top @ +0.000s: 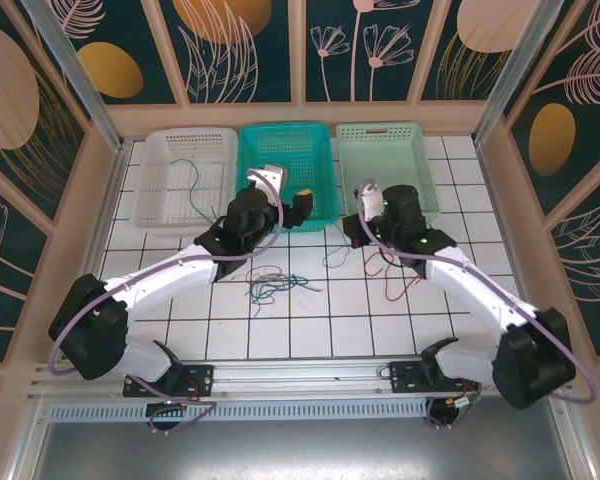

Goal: Untangle the cables

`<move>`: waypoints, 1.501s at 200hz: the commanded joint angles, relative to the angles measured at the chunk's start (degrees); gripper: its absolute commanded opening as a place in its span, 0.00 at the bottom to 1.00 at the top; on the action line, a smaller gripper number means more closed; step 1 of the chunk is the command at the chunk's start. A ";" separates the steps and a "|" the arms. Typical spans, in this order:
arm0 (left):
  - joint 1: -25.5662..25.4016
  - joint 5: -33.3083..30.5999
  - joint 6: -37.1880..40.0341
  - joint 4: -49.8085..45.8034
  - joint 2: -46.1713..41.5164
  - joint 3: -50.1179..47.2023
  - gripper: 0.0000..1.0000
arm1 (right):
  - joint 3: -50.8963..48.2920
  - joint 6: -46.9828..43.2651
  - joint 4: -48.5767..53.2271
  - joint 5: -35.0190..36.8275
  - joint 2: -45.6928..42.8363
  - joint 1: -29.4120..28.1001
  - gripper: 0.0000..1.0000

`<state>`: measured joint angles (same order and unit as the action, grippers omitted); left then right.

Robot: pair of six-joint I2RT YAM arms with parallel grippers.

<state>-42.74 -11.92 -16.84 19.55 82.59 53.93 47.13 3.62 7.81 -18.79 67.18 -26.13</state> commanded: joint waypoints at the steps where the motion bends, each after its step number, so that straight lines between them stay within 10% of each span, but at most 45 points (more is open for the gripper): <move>1: 0.30 2.34 -1.21 2.94 0.20 -0.05 0.86 | -0.64 -0.80 3.12 -5.88 -6.02 2.54 0.00; 120: 0.37 23.33 -7.99 17.80 3.96 -2.93 0.81 | 3.19 2.25 3.80 -11.96 -11.25 7.84 0.00; 300: 0.37 26.81 -9.28 19.88 7.73 -4.88 0.75 | 27.77 4.70 3.27 0.05 -0.95 17.20 0.00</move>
<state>-42.68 15.62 -26.44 37.95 90.50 49.76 69.58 9.41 12.56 -21.12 62.37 -11.25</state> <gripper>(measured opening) 0.756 0.052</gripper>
